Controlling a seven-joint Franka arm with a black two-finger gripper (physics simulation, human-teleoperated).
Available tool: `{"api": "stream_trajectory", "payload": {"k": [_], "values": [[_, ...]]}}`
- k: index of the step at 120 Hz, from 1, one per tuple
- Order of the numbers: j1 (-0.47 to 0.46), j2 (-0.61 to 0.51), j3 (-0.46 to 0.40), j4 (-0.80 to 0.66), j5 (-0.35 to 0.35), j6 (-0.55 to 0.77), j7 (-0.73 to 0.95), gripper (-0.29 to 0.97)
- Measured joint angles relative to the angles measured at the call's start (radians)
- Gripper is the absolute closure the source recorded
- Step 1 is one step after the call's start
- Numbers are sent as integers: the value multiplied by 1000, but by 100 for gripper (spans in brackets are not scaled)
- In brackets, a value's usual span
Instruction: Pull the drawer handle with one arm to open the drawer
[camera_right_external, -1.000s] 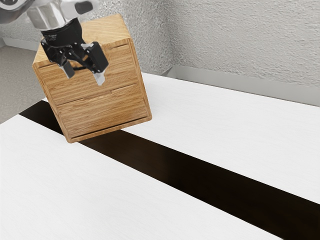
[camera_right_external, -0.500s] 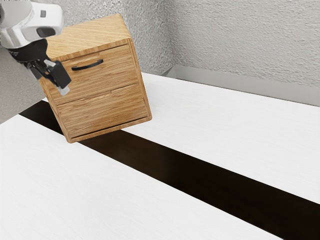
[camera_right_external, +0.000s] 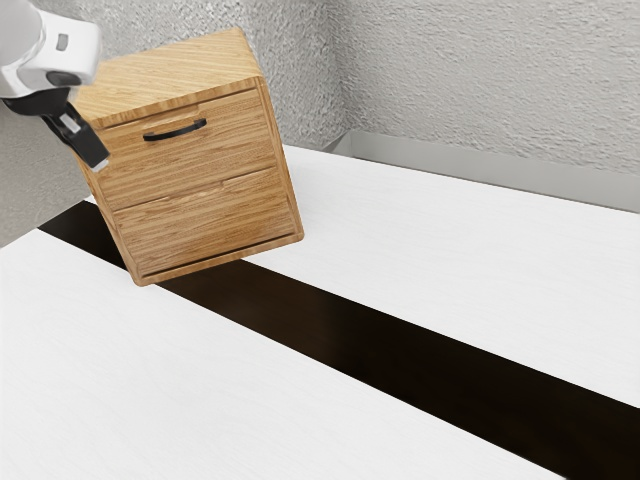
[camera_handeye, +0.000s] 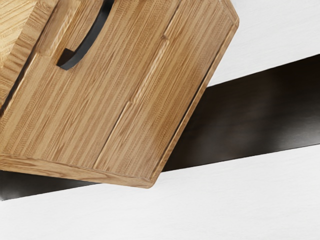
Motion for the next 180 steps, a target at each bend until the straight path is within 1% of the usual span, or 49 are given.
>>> {"api": "stream_trajectory", "payload": {"k": [12, 25, 35, 59, 72, 96, 113, 143, 155, 167, 180], "values": [[-1, 7, 11, 0, 5, 40, 43, 0], [-1, 8, 66, 1, 2, 79, 83, 0], [-1, 17, 92, 1, -5, 107, 111, 0], [-1, 71, 104, 27, -15, 170, 185, 0], [-1, 121, 108, 47, -22, 194, 226, 0], [0, 185, 166, 51, -41, 242, 303, 0], [12, 246, 176, 95, -69, 277, 356, 0], [-6, 319, 177, 115, -121, 320, 428, 0], [-17, 333, 179, 126, -140, 331, 451, 0], [-36, 337, 210, 129, -160, 338, 471, 0], [-5, 348, 226, 135, -177, 343, 489, 0]]}}
